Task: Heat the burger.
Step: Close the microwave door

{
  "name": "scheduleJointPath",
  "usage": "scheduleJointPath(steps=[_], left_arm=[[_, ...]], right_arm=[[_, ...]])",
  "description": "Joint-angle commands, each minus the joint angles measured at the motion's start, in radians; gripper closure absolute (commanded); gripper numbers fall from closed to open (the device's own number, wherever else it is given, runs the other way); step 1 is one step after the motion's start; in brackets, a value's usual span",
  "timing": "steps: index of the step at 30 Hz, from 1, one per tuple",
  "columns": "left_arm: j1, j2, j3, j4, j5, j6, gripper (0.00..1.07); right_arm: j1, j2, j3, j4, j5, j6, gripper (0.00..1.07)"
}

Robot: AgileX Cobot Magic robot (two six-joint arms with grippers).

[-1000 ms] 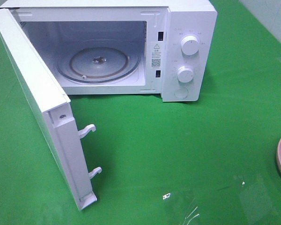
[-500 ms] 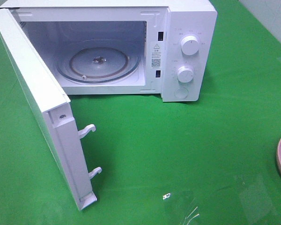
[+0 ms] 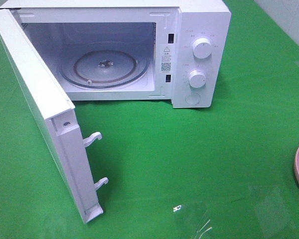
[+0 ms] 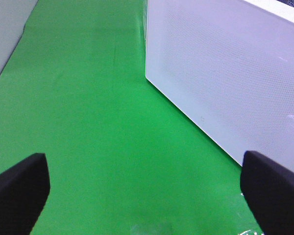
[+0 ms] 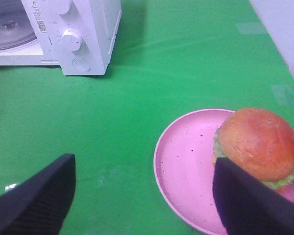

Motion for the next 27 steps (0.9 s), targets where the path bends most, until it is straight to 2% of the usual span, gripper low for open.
scheduleJointPath(steps=[1,24,26,27], left_arm=[[0.004,-0.007,0.003,-0.009,-0.01,-0.002,0.08],[0.004,-0.007,-0.001,-0.009,-0.015,-0.005,0.08],[0.004,-0.007,-0.011,-0.009,-0.03,-0.006,0.09],[0.004,-0.007,-0.022,-0.007,-0.048,-0.005,0.13]], right_arm=[[-0.004,-0.025,0.002,0.001,-0.013,0.001,0.34],[-0.004,-0.025,0.002,0.001,-0.013,0.001,0.34],[-0.004,-0.025,0.002,0.001,-0.013,0.001,0.34],[-0.004,-0.025,0.002,0.001,-0.013,0.001,0.34]])
